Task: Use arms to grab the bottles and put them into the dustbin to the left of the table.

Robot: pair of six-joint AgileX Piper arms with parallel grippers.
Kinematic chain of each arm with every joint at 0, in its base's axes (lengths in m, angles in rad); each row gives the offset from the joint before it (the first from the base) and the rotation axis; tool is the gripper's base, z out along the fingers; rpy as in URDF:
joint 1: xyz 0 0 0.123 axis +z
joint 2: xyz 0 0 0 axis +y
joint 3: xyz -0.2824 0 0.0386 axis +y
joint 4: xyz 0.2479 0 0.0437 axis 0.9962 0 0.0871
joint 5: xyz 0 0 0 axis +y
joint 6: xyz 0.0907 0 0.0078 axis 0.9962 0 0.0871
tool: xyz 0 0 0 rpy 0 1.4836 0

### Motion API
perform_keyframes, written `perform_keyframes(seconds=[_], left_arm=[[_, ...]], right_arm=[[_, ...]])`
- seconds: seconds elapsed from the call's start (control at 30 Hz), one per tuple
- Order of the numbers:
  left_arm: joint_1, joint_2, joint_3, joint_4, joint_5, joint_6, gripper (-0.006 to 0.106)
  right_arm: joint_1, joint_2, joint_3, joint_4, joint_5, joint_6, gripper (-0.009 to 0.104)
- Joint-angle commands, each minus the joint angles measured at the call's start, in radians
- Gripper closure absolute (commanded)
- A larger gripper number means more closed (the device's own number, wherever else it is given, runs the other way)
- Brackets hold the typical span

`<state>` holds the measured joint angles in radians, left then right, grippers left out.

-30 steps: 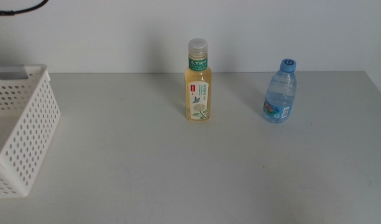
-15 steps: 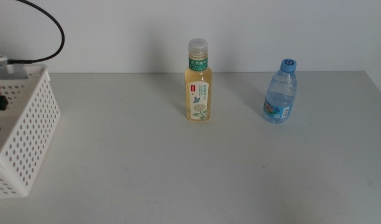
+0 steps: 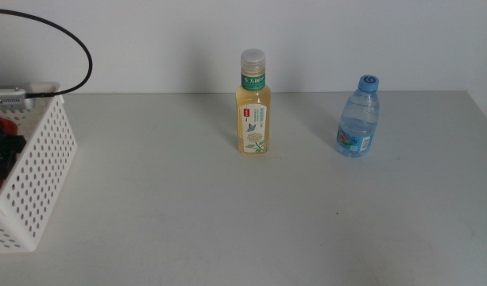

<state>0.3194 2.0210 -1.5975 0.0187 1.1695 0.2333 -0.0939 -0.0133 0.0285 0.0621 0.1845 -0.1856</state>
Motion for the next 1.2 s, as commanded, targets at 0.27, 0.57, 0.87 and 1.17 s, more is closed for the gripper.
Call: perform_keyframes(seconds=[0.27, 0.57, 0.87, 1.17], left_arm=[[0.000, -0.048, -0.038, -0.033, -0.004, 0.034, 0.074], [0.000, -0.048, -0.053, -0.033, 0.041, 0.035, 0.007], [-0.004, -0.098, -0.137, -0.070, 0.150, -0.025, 0.007], [-0.116, -0.402, 0.018, 0.049, 0.057, -0.169, 0.007]], right_arm=[[-0.005, -0.022, -0.010, -0.004, -0.071, -0.008, 0.026], [-0.005, -0.022, -0.010, -0.004, -0.071, -0.008, 0.026], [-0.005, -0.022, -0.010, -0.004, -0.071, -0.008, 0.026], [-0.005, -0.022, -0.010, -0.004, -0.071, -0.008, 0.026]])
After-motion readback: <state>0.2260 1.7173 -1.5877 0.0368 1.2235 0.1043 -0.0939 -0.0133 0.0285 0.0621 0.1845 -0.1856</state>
